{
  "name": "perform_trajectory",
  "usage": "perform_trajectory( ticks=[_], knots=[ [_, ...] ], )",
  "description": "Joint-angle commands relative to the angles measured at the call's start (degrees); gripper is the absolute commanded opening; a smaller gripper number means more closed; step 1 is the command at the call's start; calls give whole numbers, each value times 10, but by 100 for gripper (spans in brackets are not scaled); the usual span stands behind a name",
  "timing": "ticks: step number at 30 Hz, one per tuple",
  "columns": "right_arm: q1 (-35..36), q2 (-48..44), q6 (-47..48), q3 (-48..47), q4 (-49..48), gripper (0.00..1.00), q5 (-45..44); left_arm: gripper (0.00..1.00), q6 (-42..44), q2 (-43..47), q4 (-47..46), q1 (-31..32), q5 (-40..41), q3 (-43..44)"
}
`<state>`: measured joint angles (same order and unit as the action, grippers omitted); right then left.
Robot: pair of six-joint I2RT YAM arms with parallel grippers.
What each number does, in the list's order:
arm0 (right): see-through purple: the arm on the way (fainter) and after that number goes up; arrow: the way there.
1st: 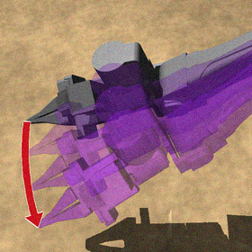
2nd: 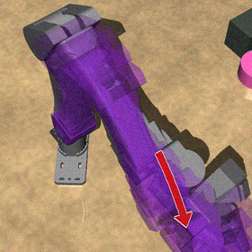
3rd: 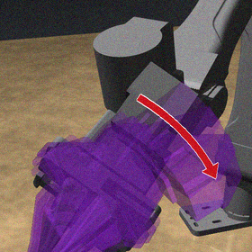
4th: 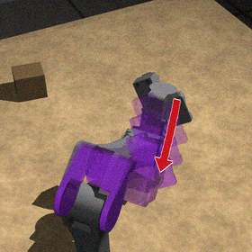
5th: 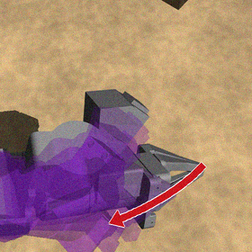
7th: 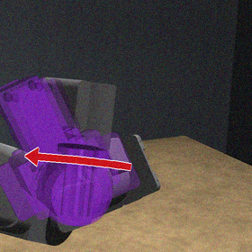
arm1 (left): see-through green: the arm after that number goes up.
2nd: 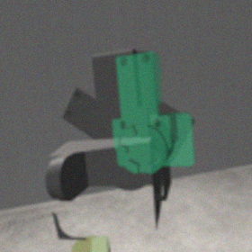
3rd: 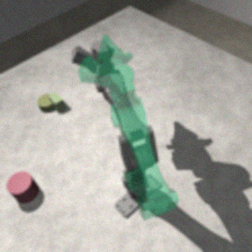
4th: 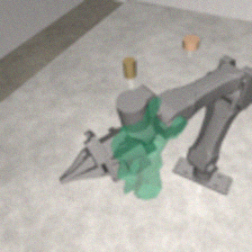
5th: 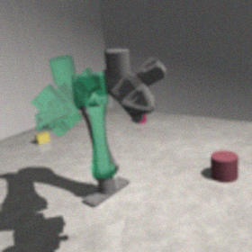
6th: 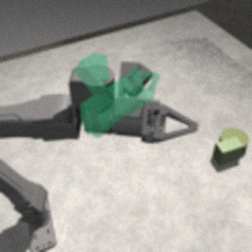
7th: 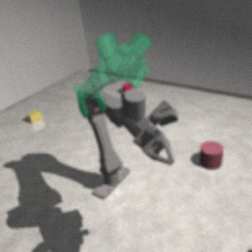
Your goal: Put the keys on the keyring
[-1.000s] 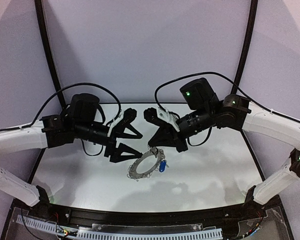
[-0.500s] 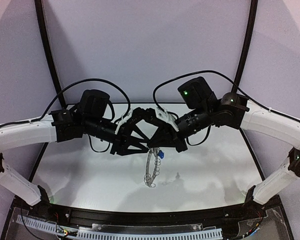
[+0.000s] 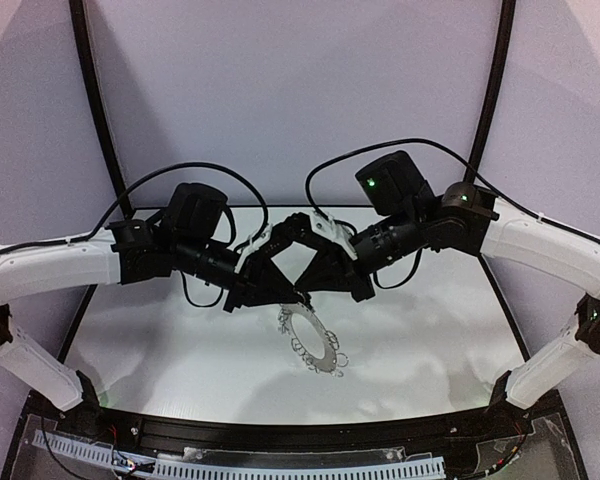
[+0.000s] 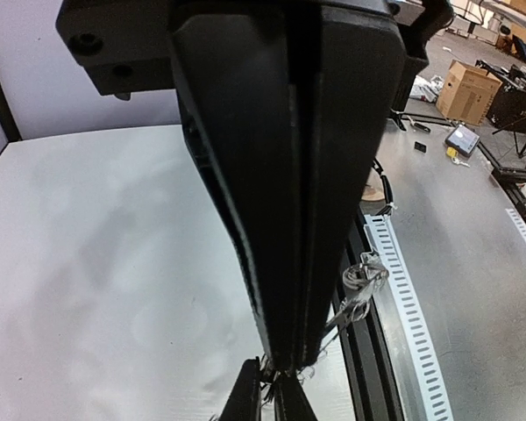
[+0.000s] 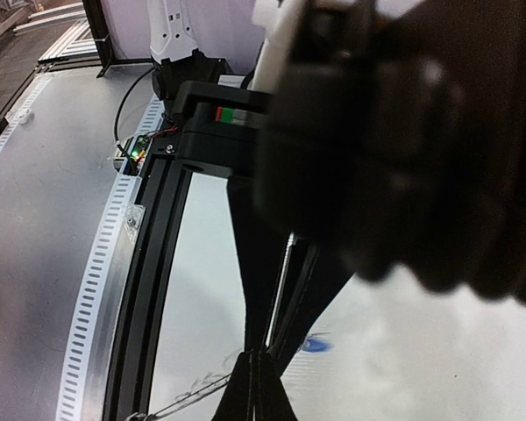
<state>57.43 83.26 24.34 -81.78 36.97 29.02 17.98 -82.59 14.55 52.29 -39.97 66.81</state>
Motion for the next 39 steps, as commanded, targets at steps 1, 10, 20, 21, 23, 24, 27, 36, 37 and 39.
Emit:
perform_trajectory(
  ticks=[1, 10, 20, 21, 23, 24, 27, 36, 37, 39],
  knots=[
    [3, 5, -7, -20, -24, 0, -11, 1, -13, 21, -29, 2, 1, -16],
    [2, -49, 37, 57, -37, 0, -64, 1, -102, 84, -127, 2, 63, -93],
    [6, -67, 117, 172, -118, 0, -30, 1, -228, 142, -275, 2, 176, -154],
    [6, -69, 119, 179, -121, 0, -33, 1, -231, 144, -277, 1, 177, -156],
    [6, -76, 109, 186, -139, 0, -49, 1, -230, 145, -272, 2, 178, -156],
    [5, -79, 100, 184, -148, 0, -56, 1, -222, 145, -269, 2, 173, -156],
    [7, -82, 72, 160, -156, 0, -56, 1, -213, 140, -250, 2, 169, -155],
    [39, -52, 11, 55, -129, 0, -3, 1, -207, 95, -199, 2, 205, -123],
    [39, -50, 15, 55, -126, 0, -14, 1, -213, 95, -204, 2, 211, -123],
    [39, -42, 24, 58, -121, 0, -40, 1, -252, 97, -221, 2, 221, -125]
  ],
)
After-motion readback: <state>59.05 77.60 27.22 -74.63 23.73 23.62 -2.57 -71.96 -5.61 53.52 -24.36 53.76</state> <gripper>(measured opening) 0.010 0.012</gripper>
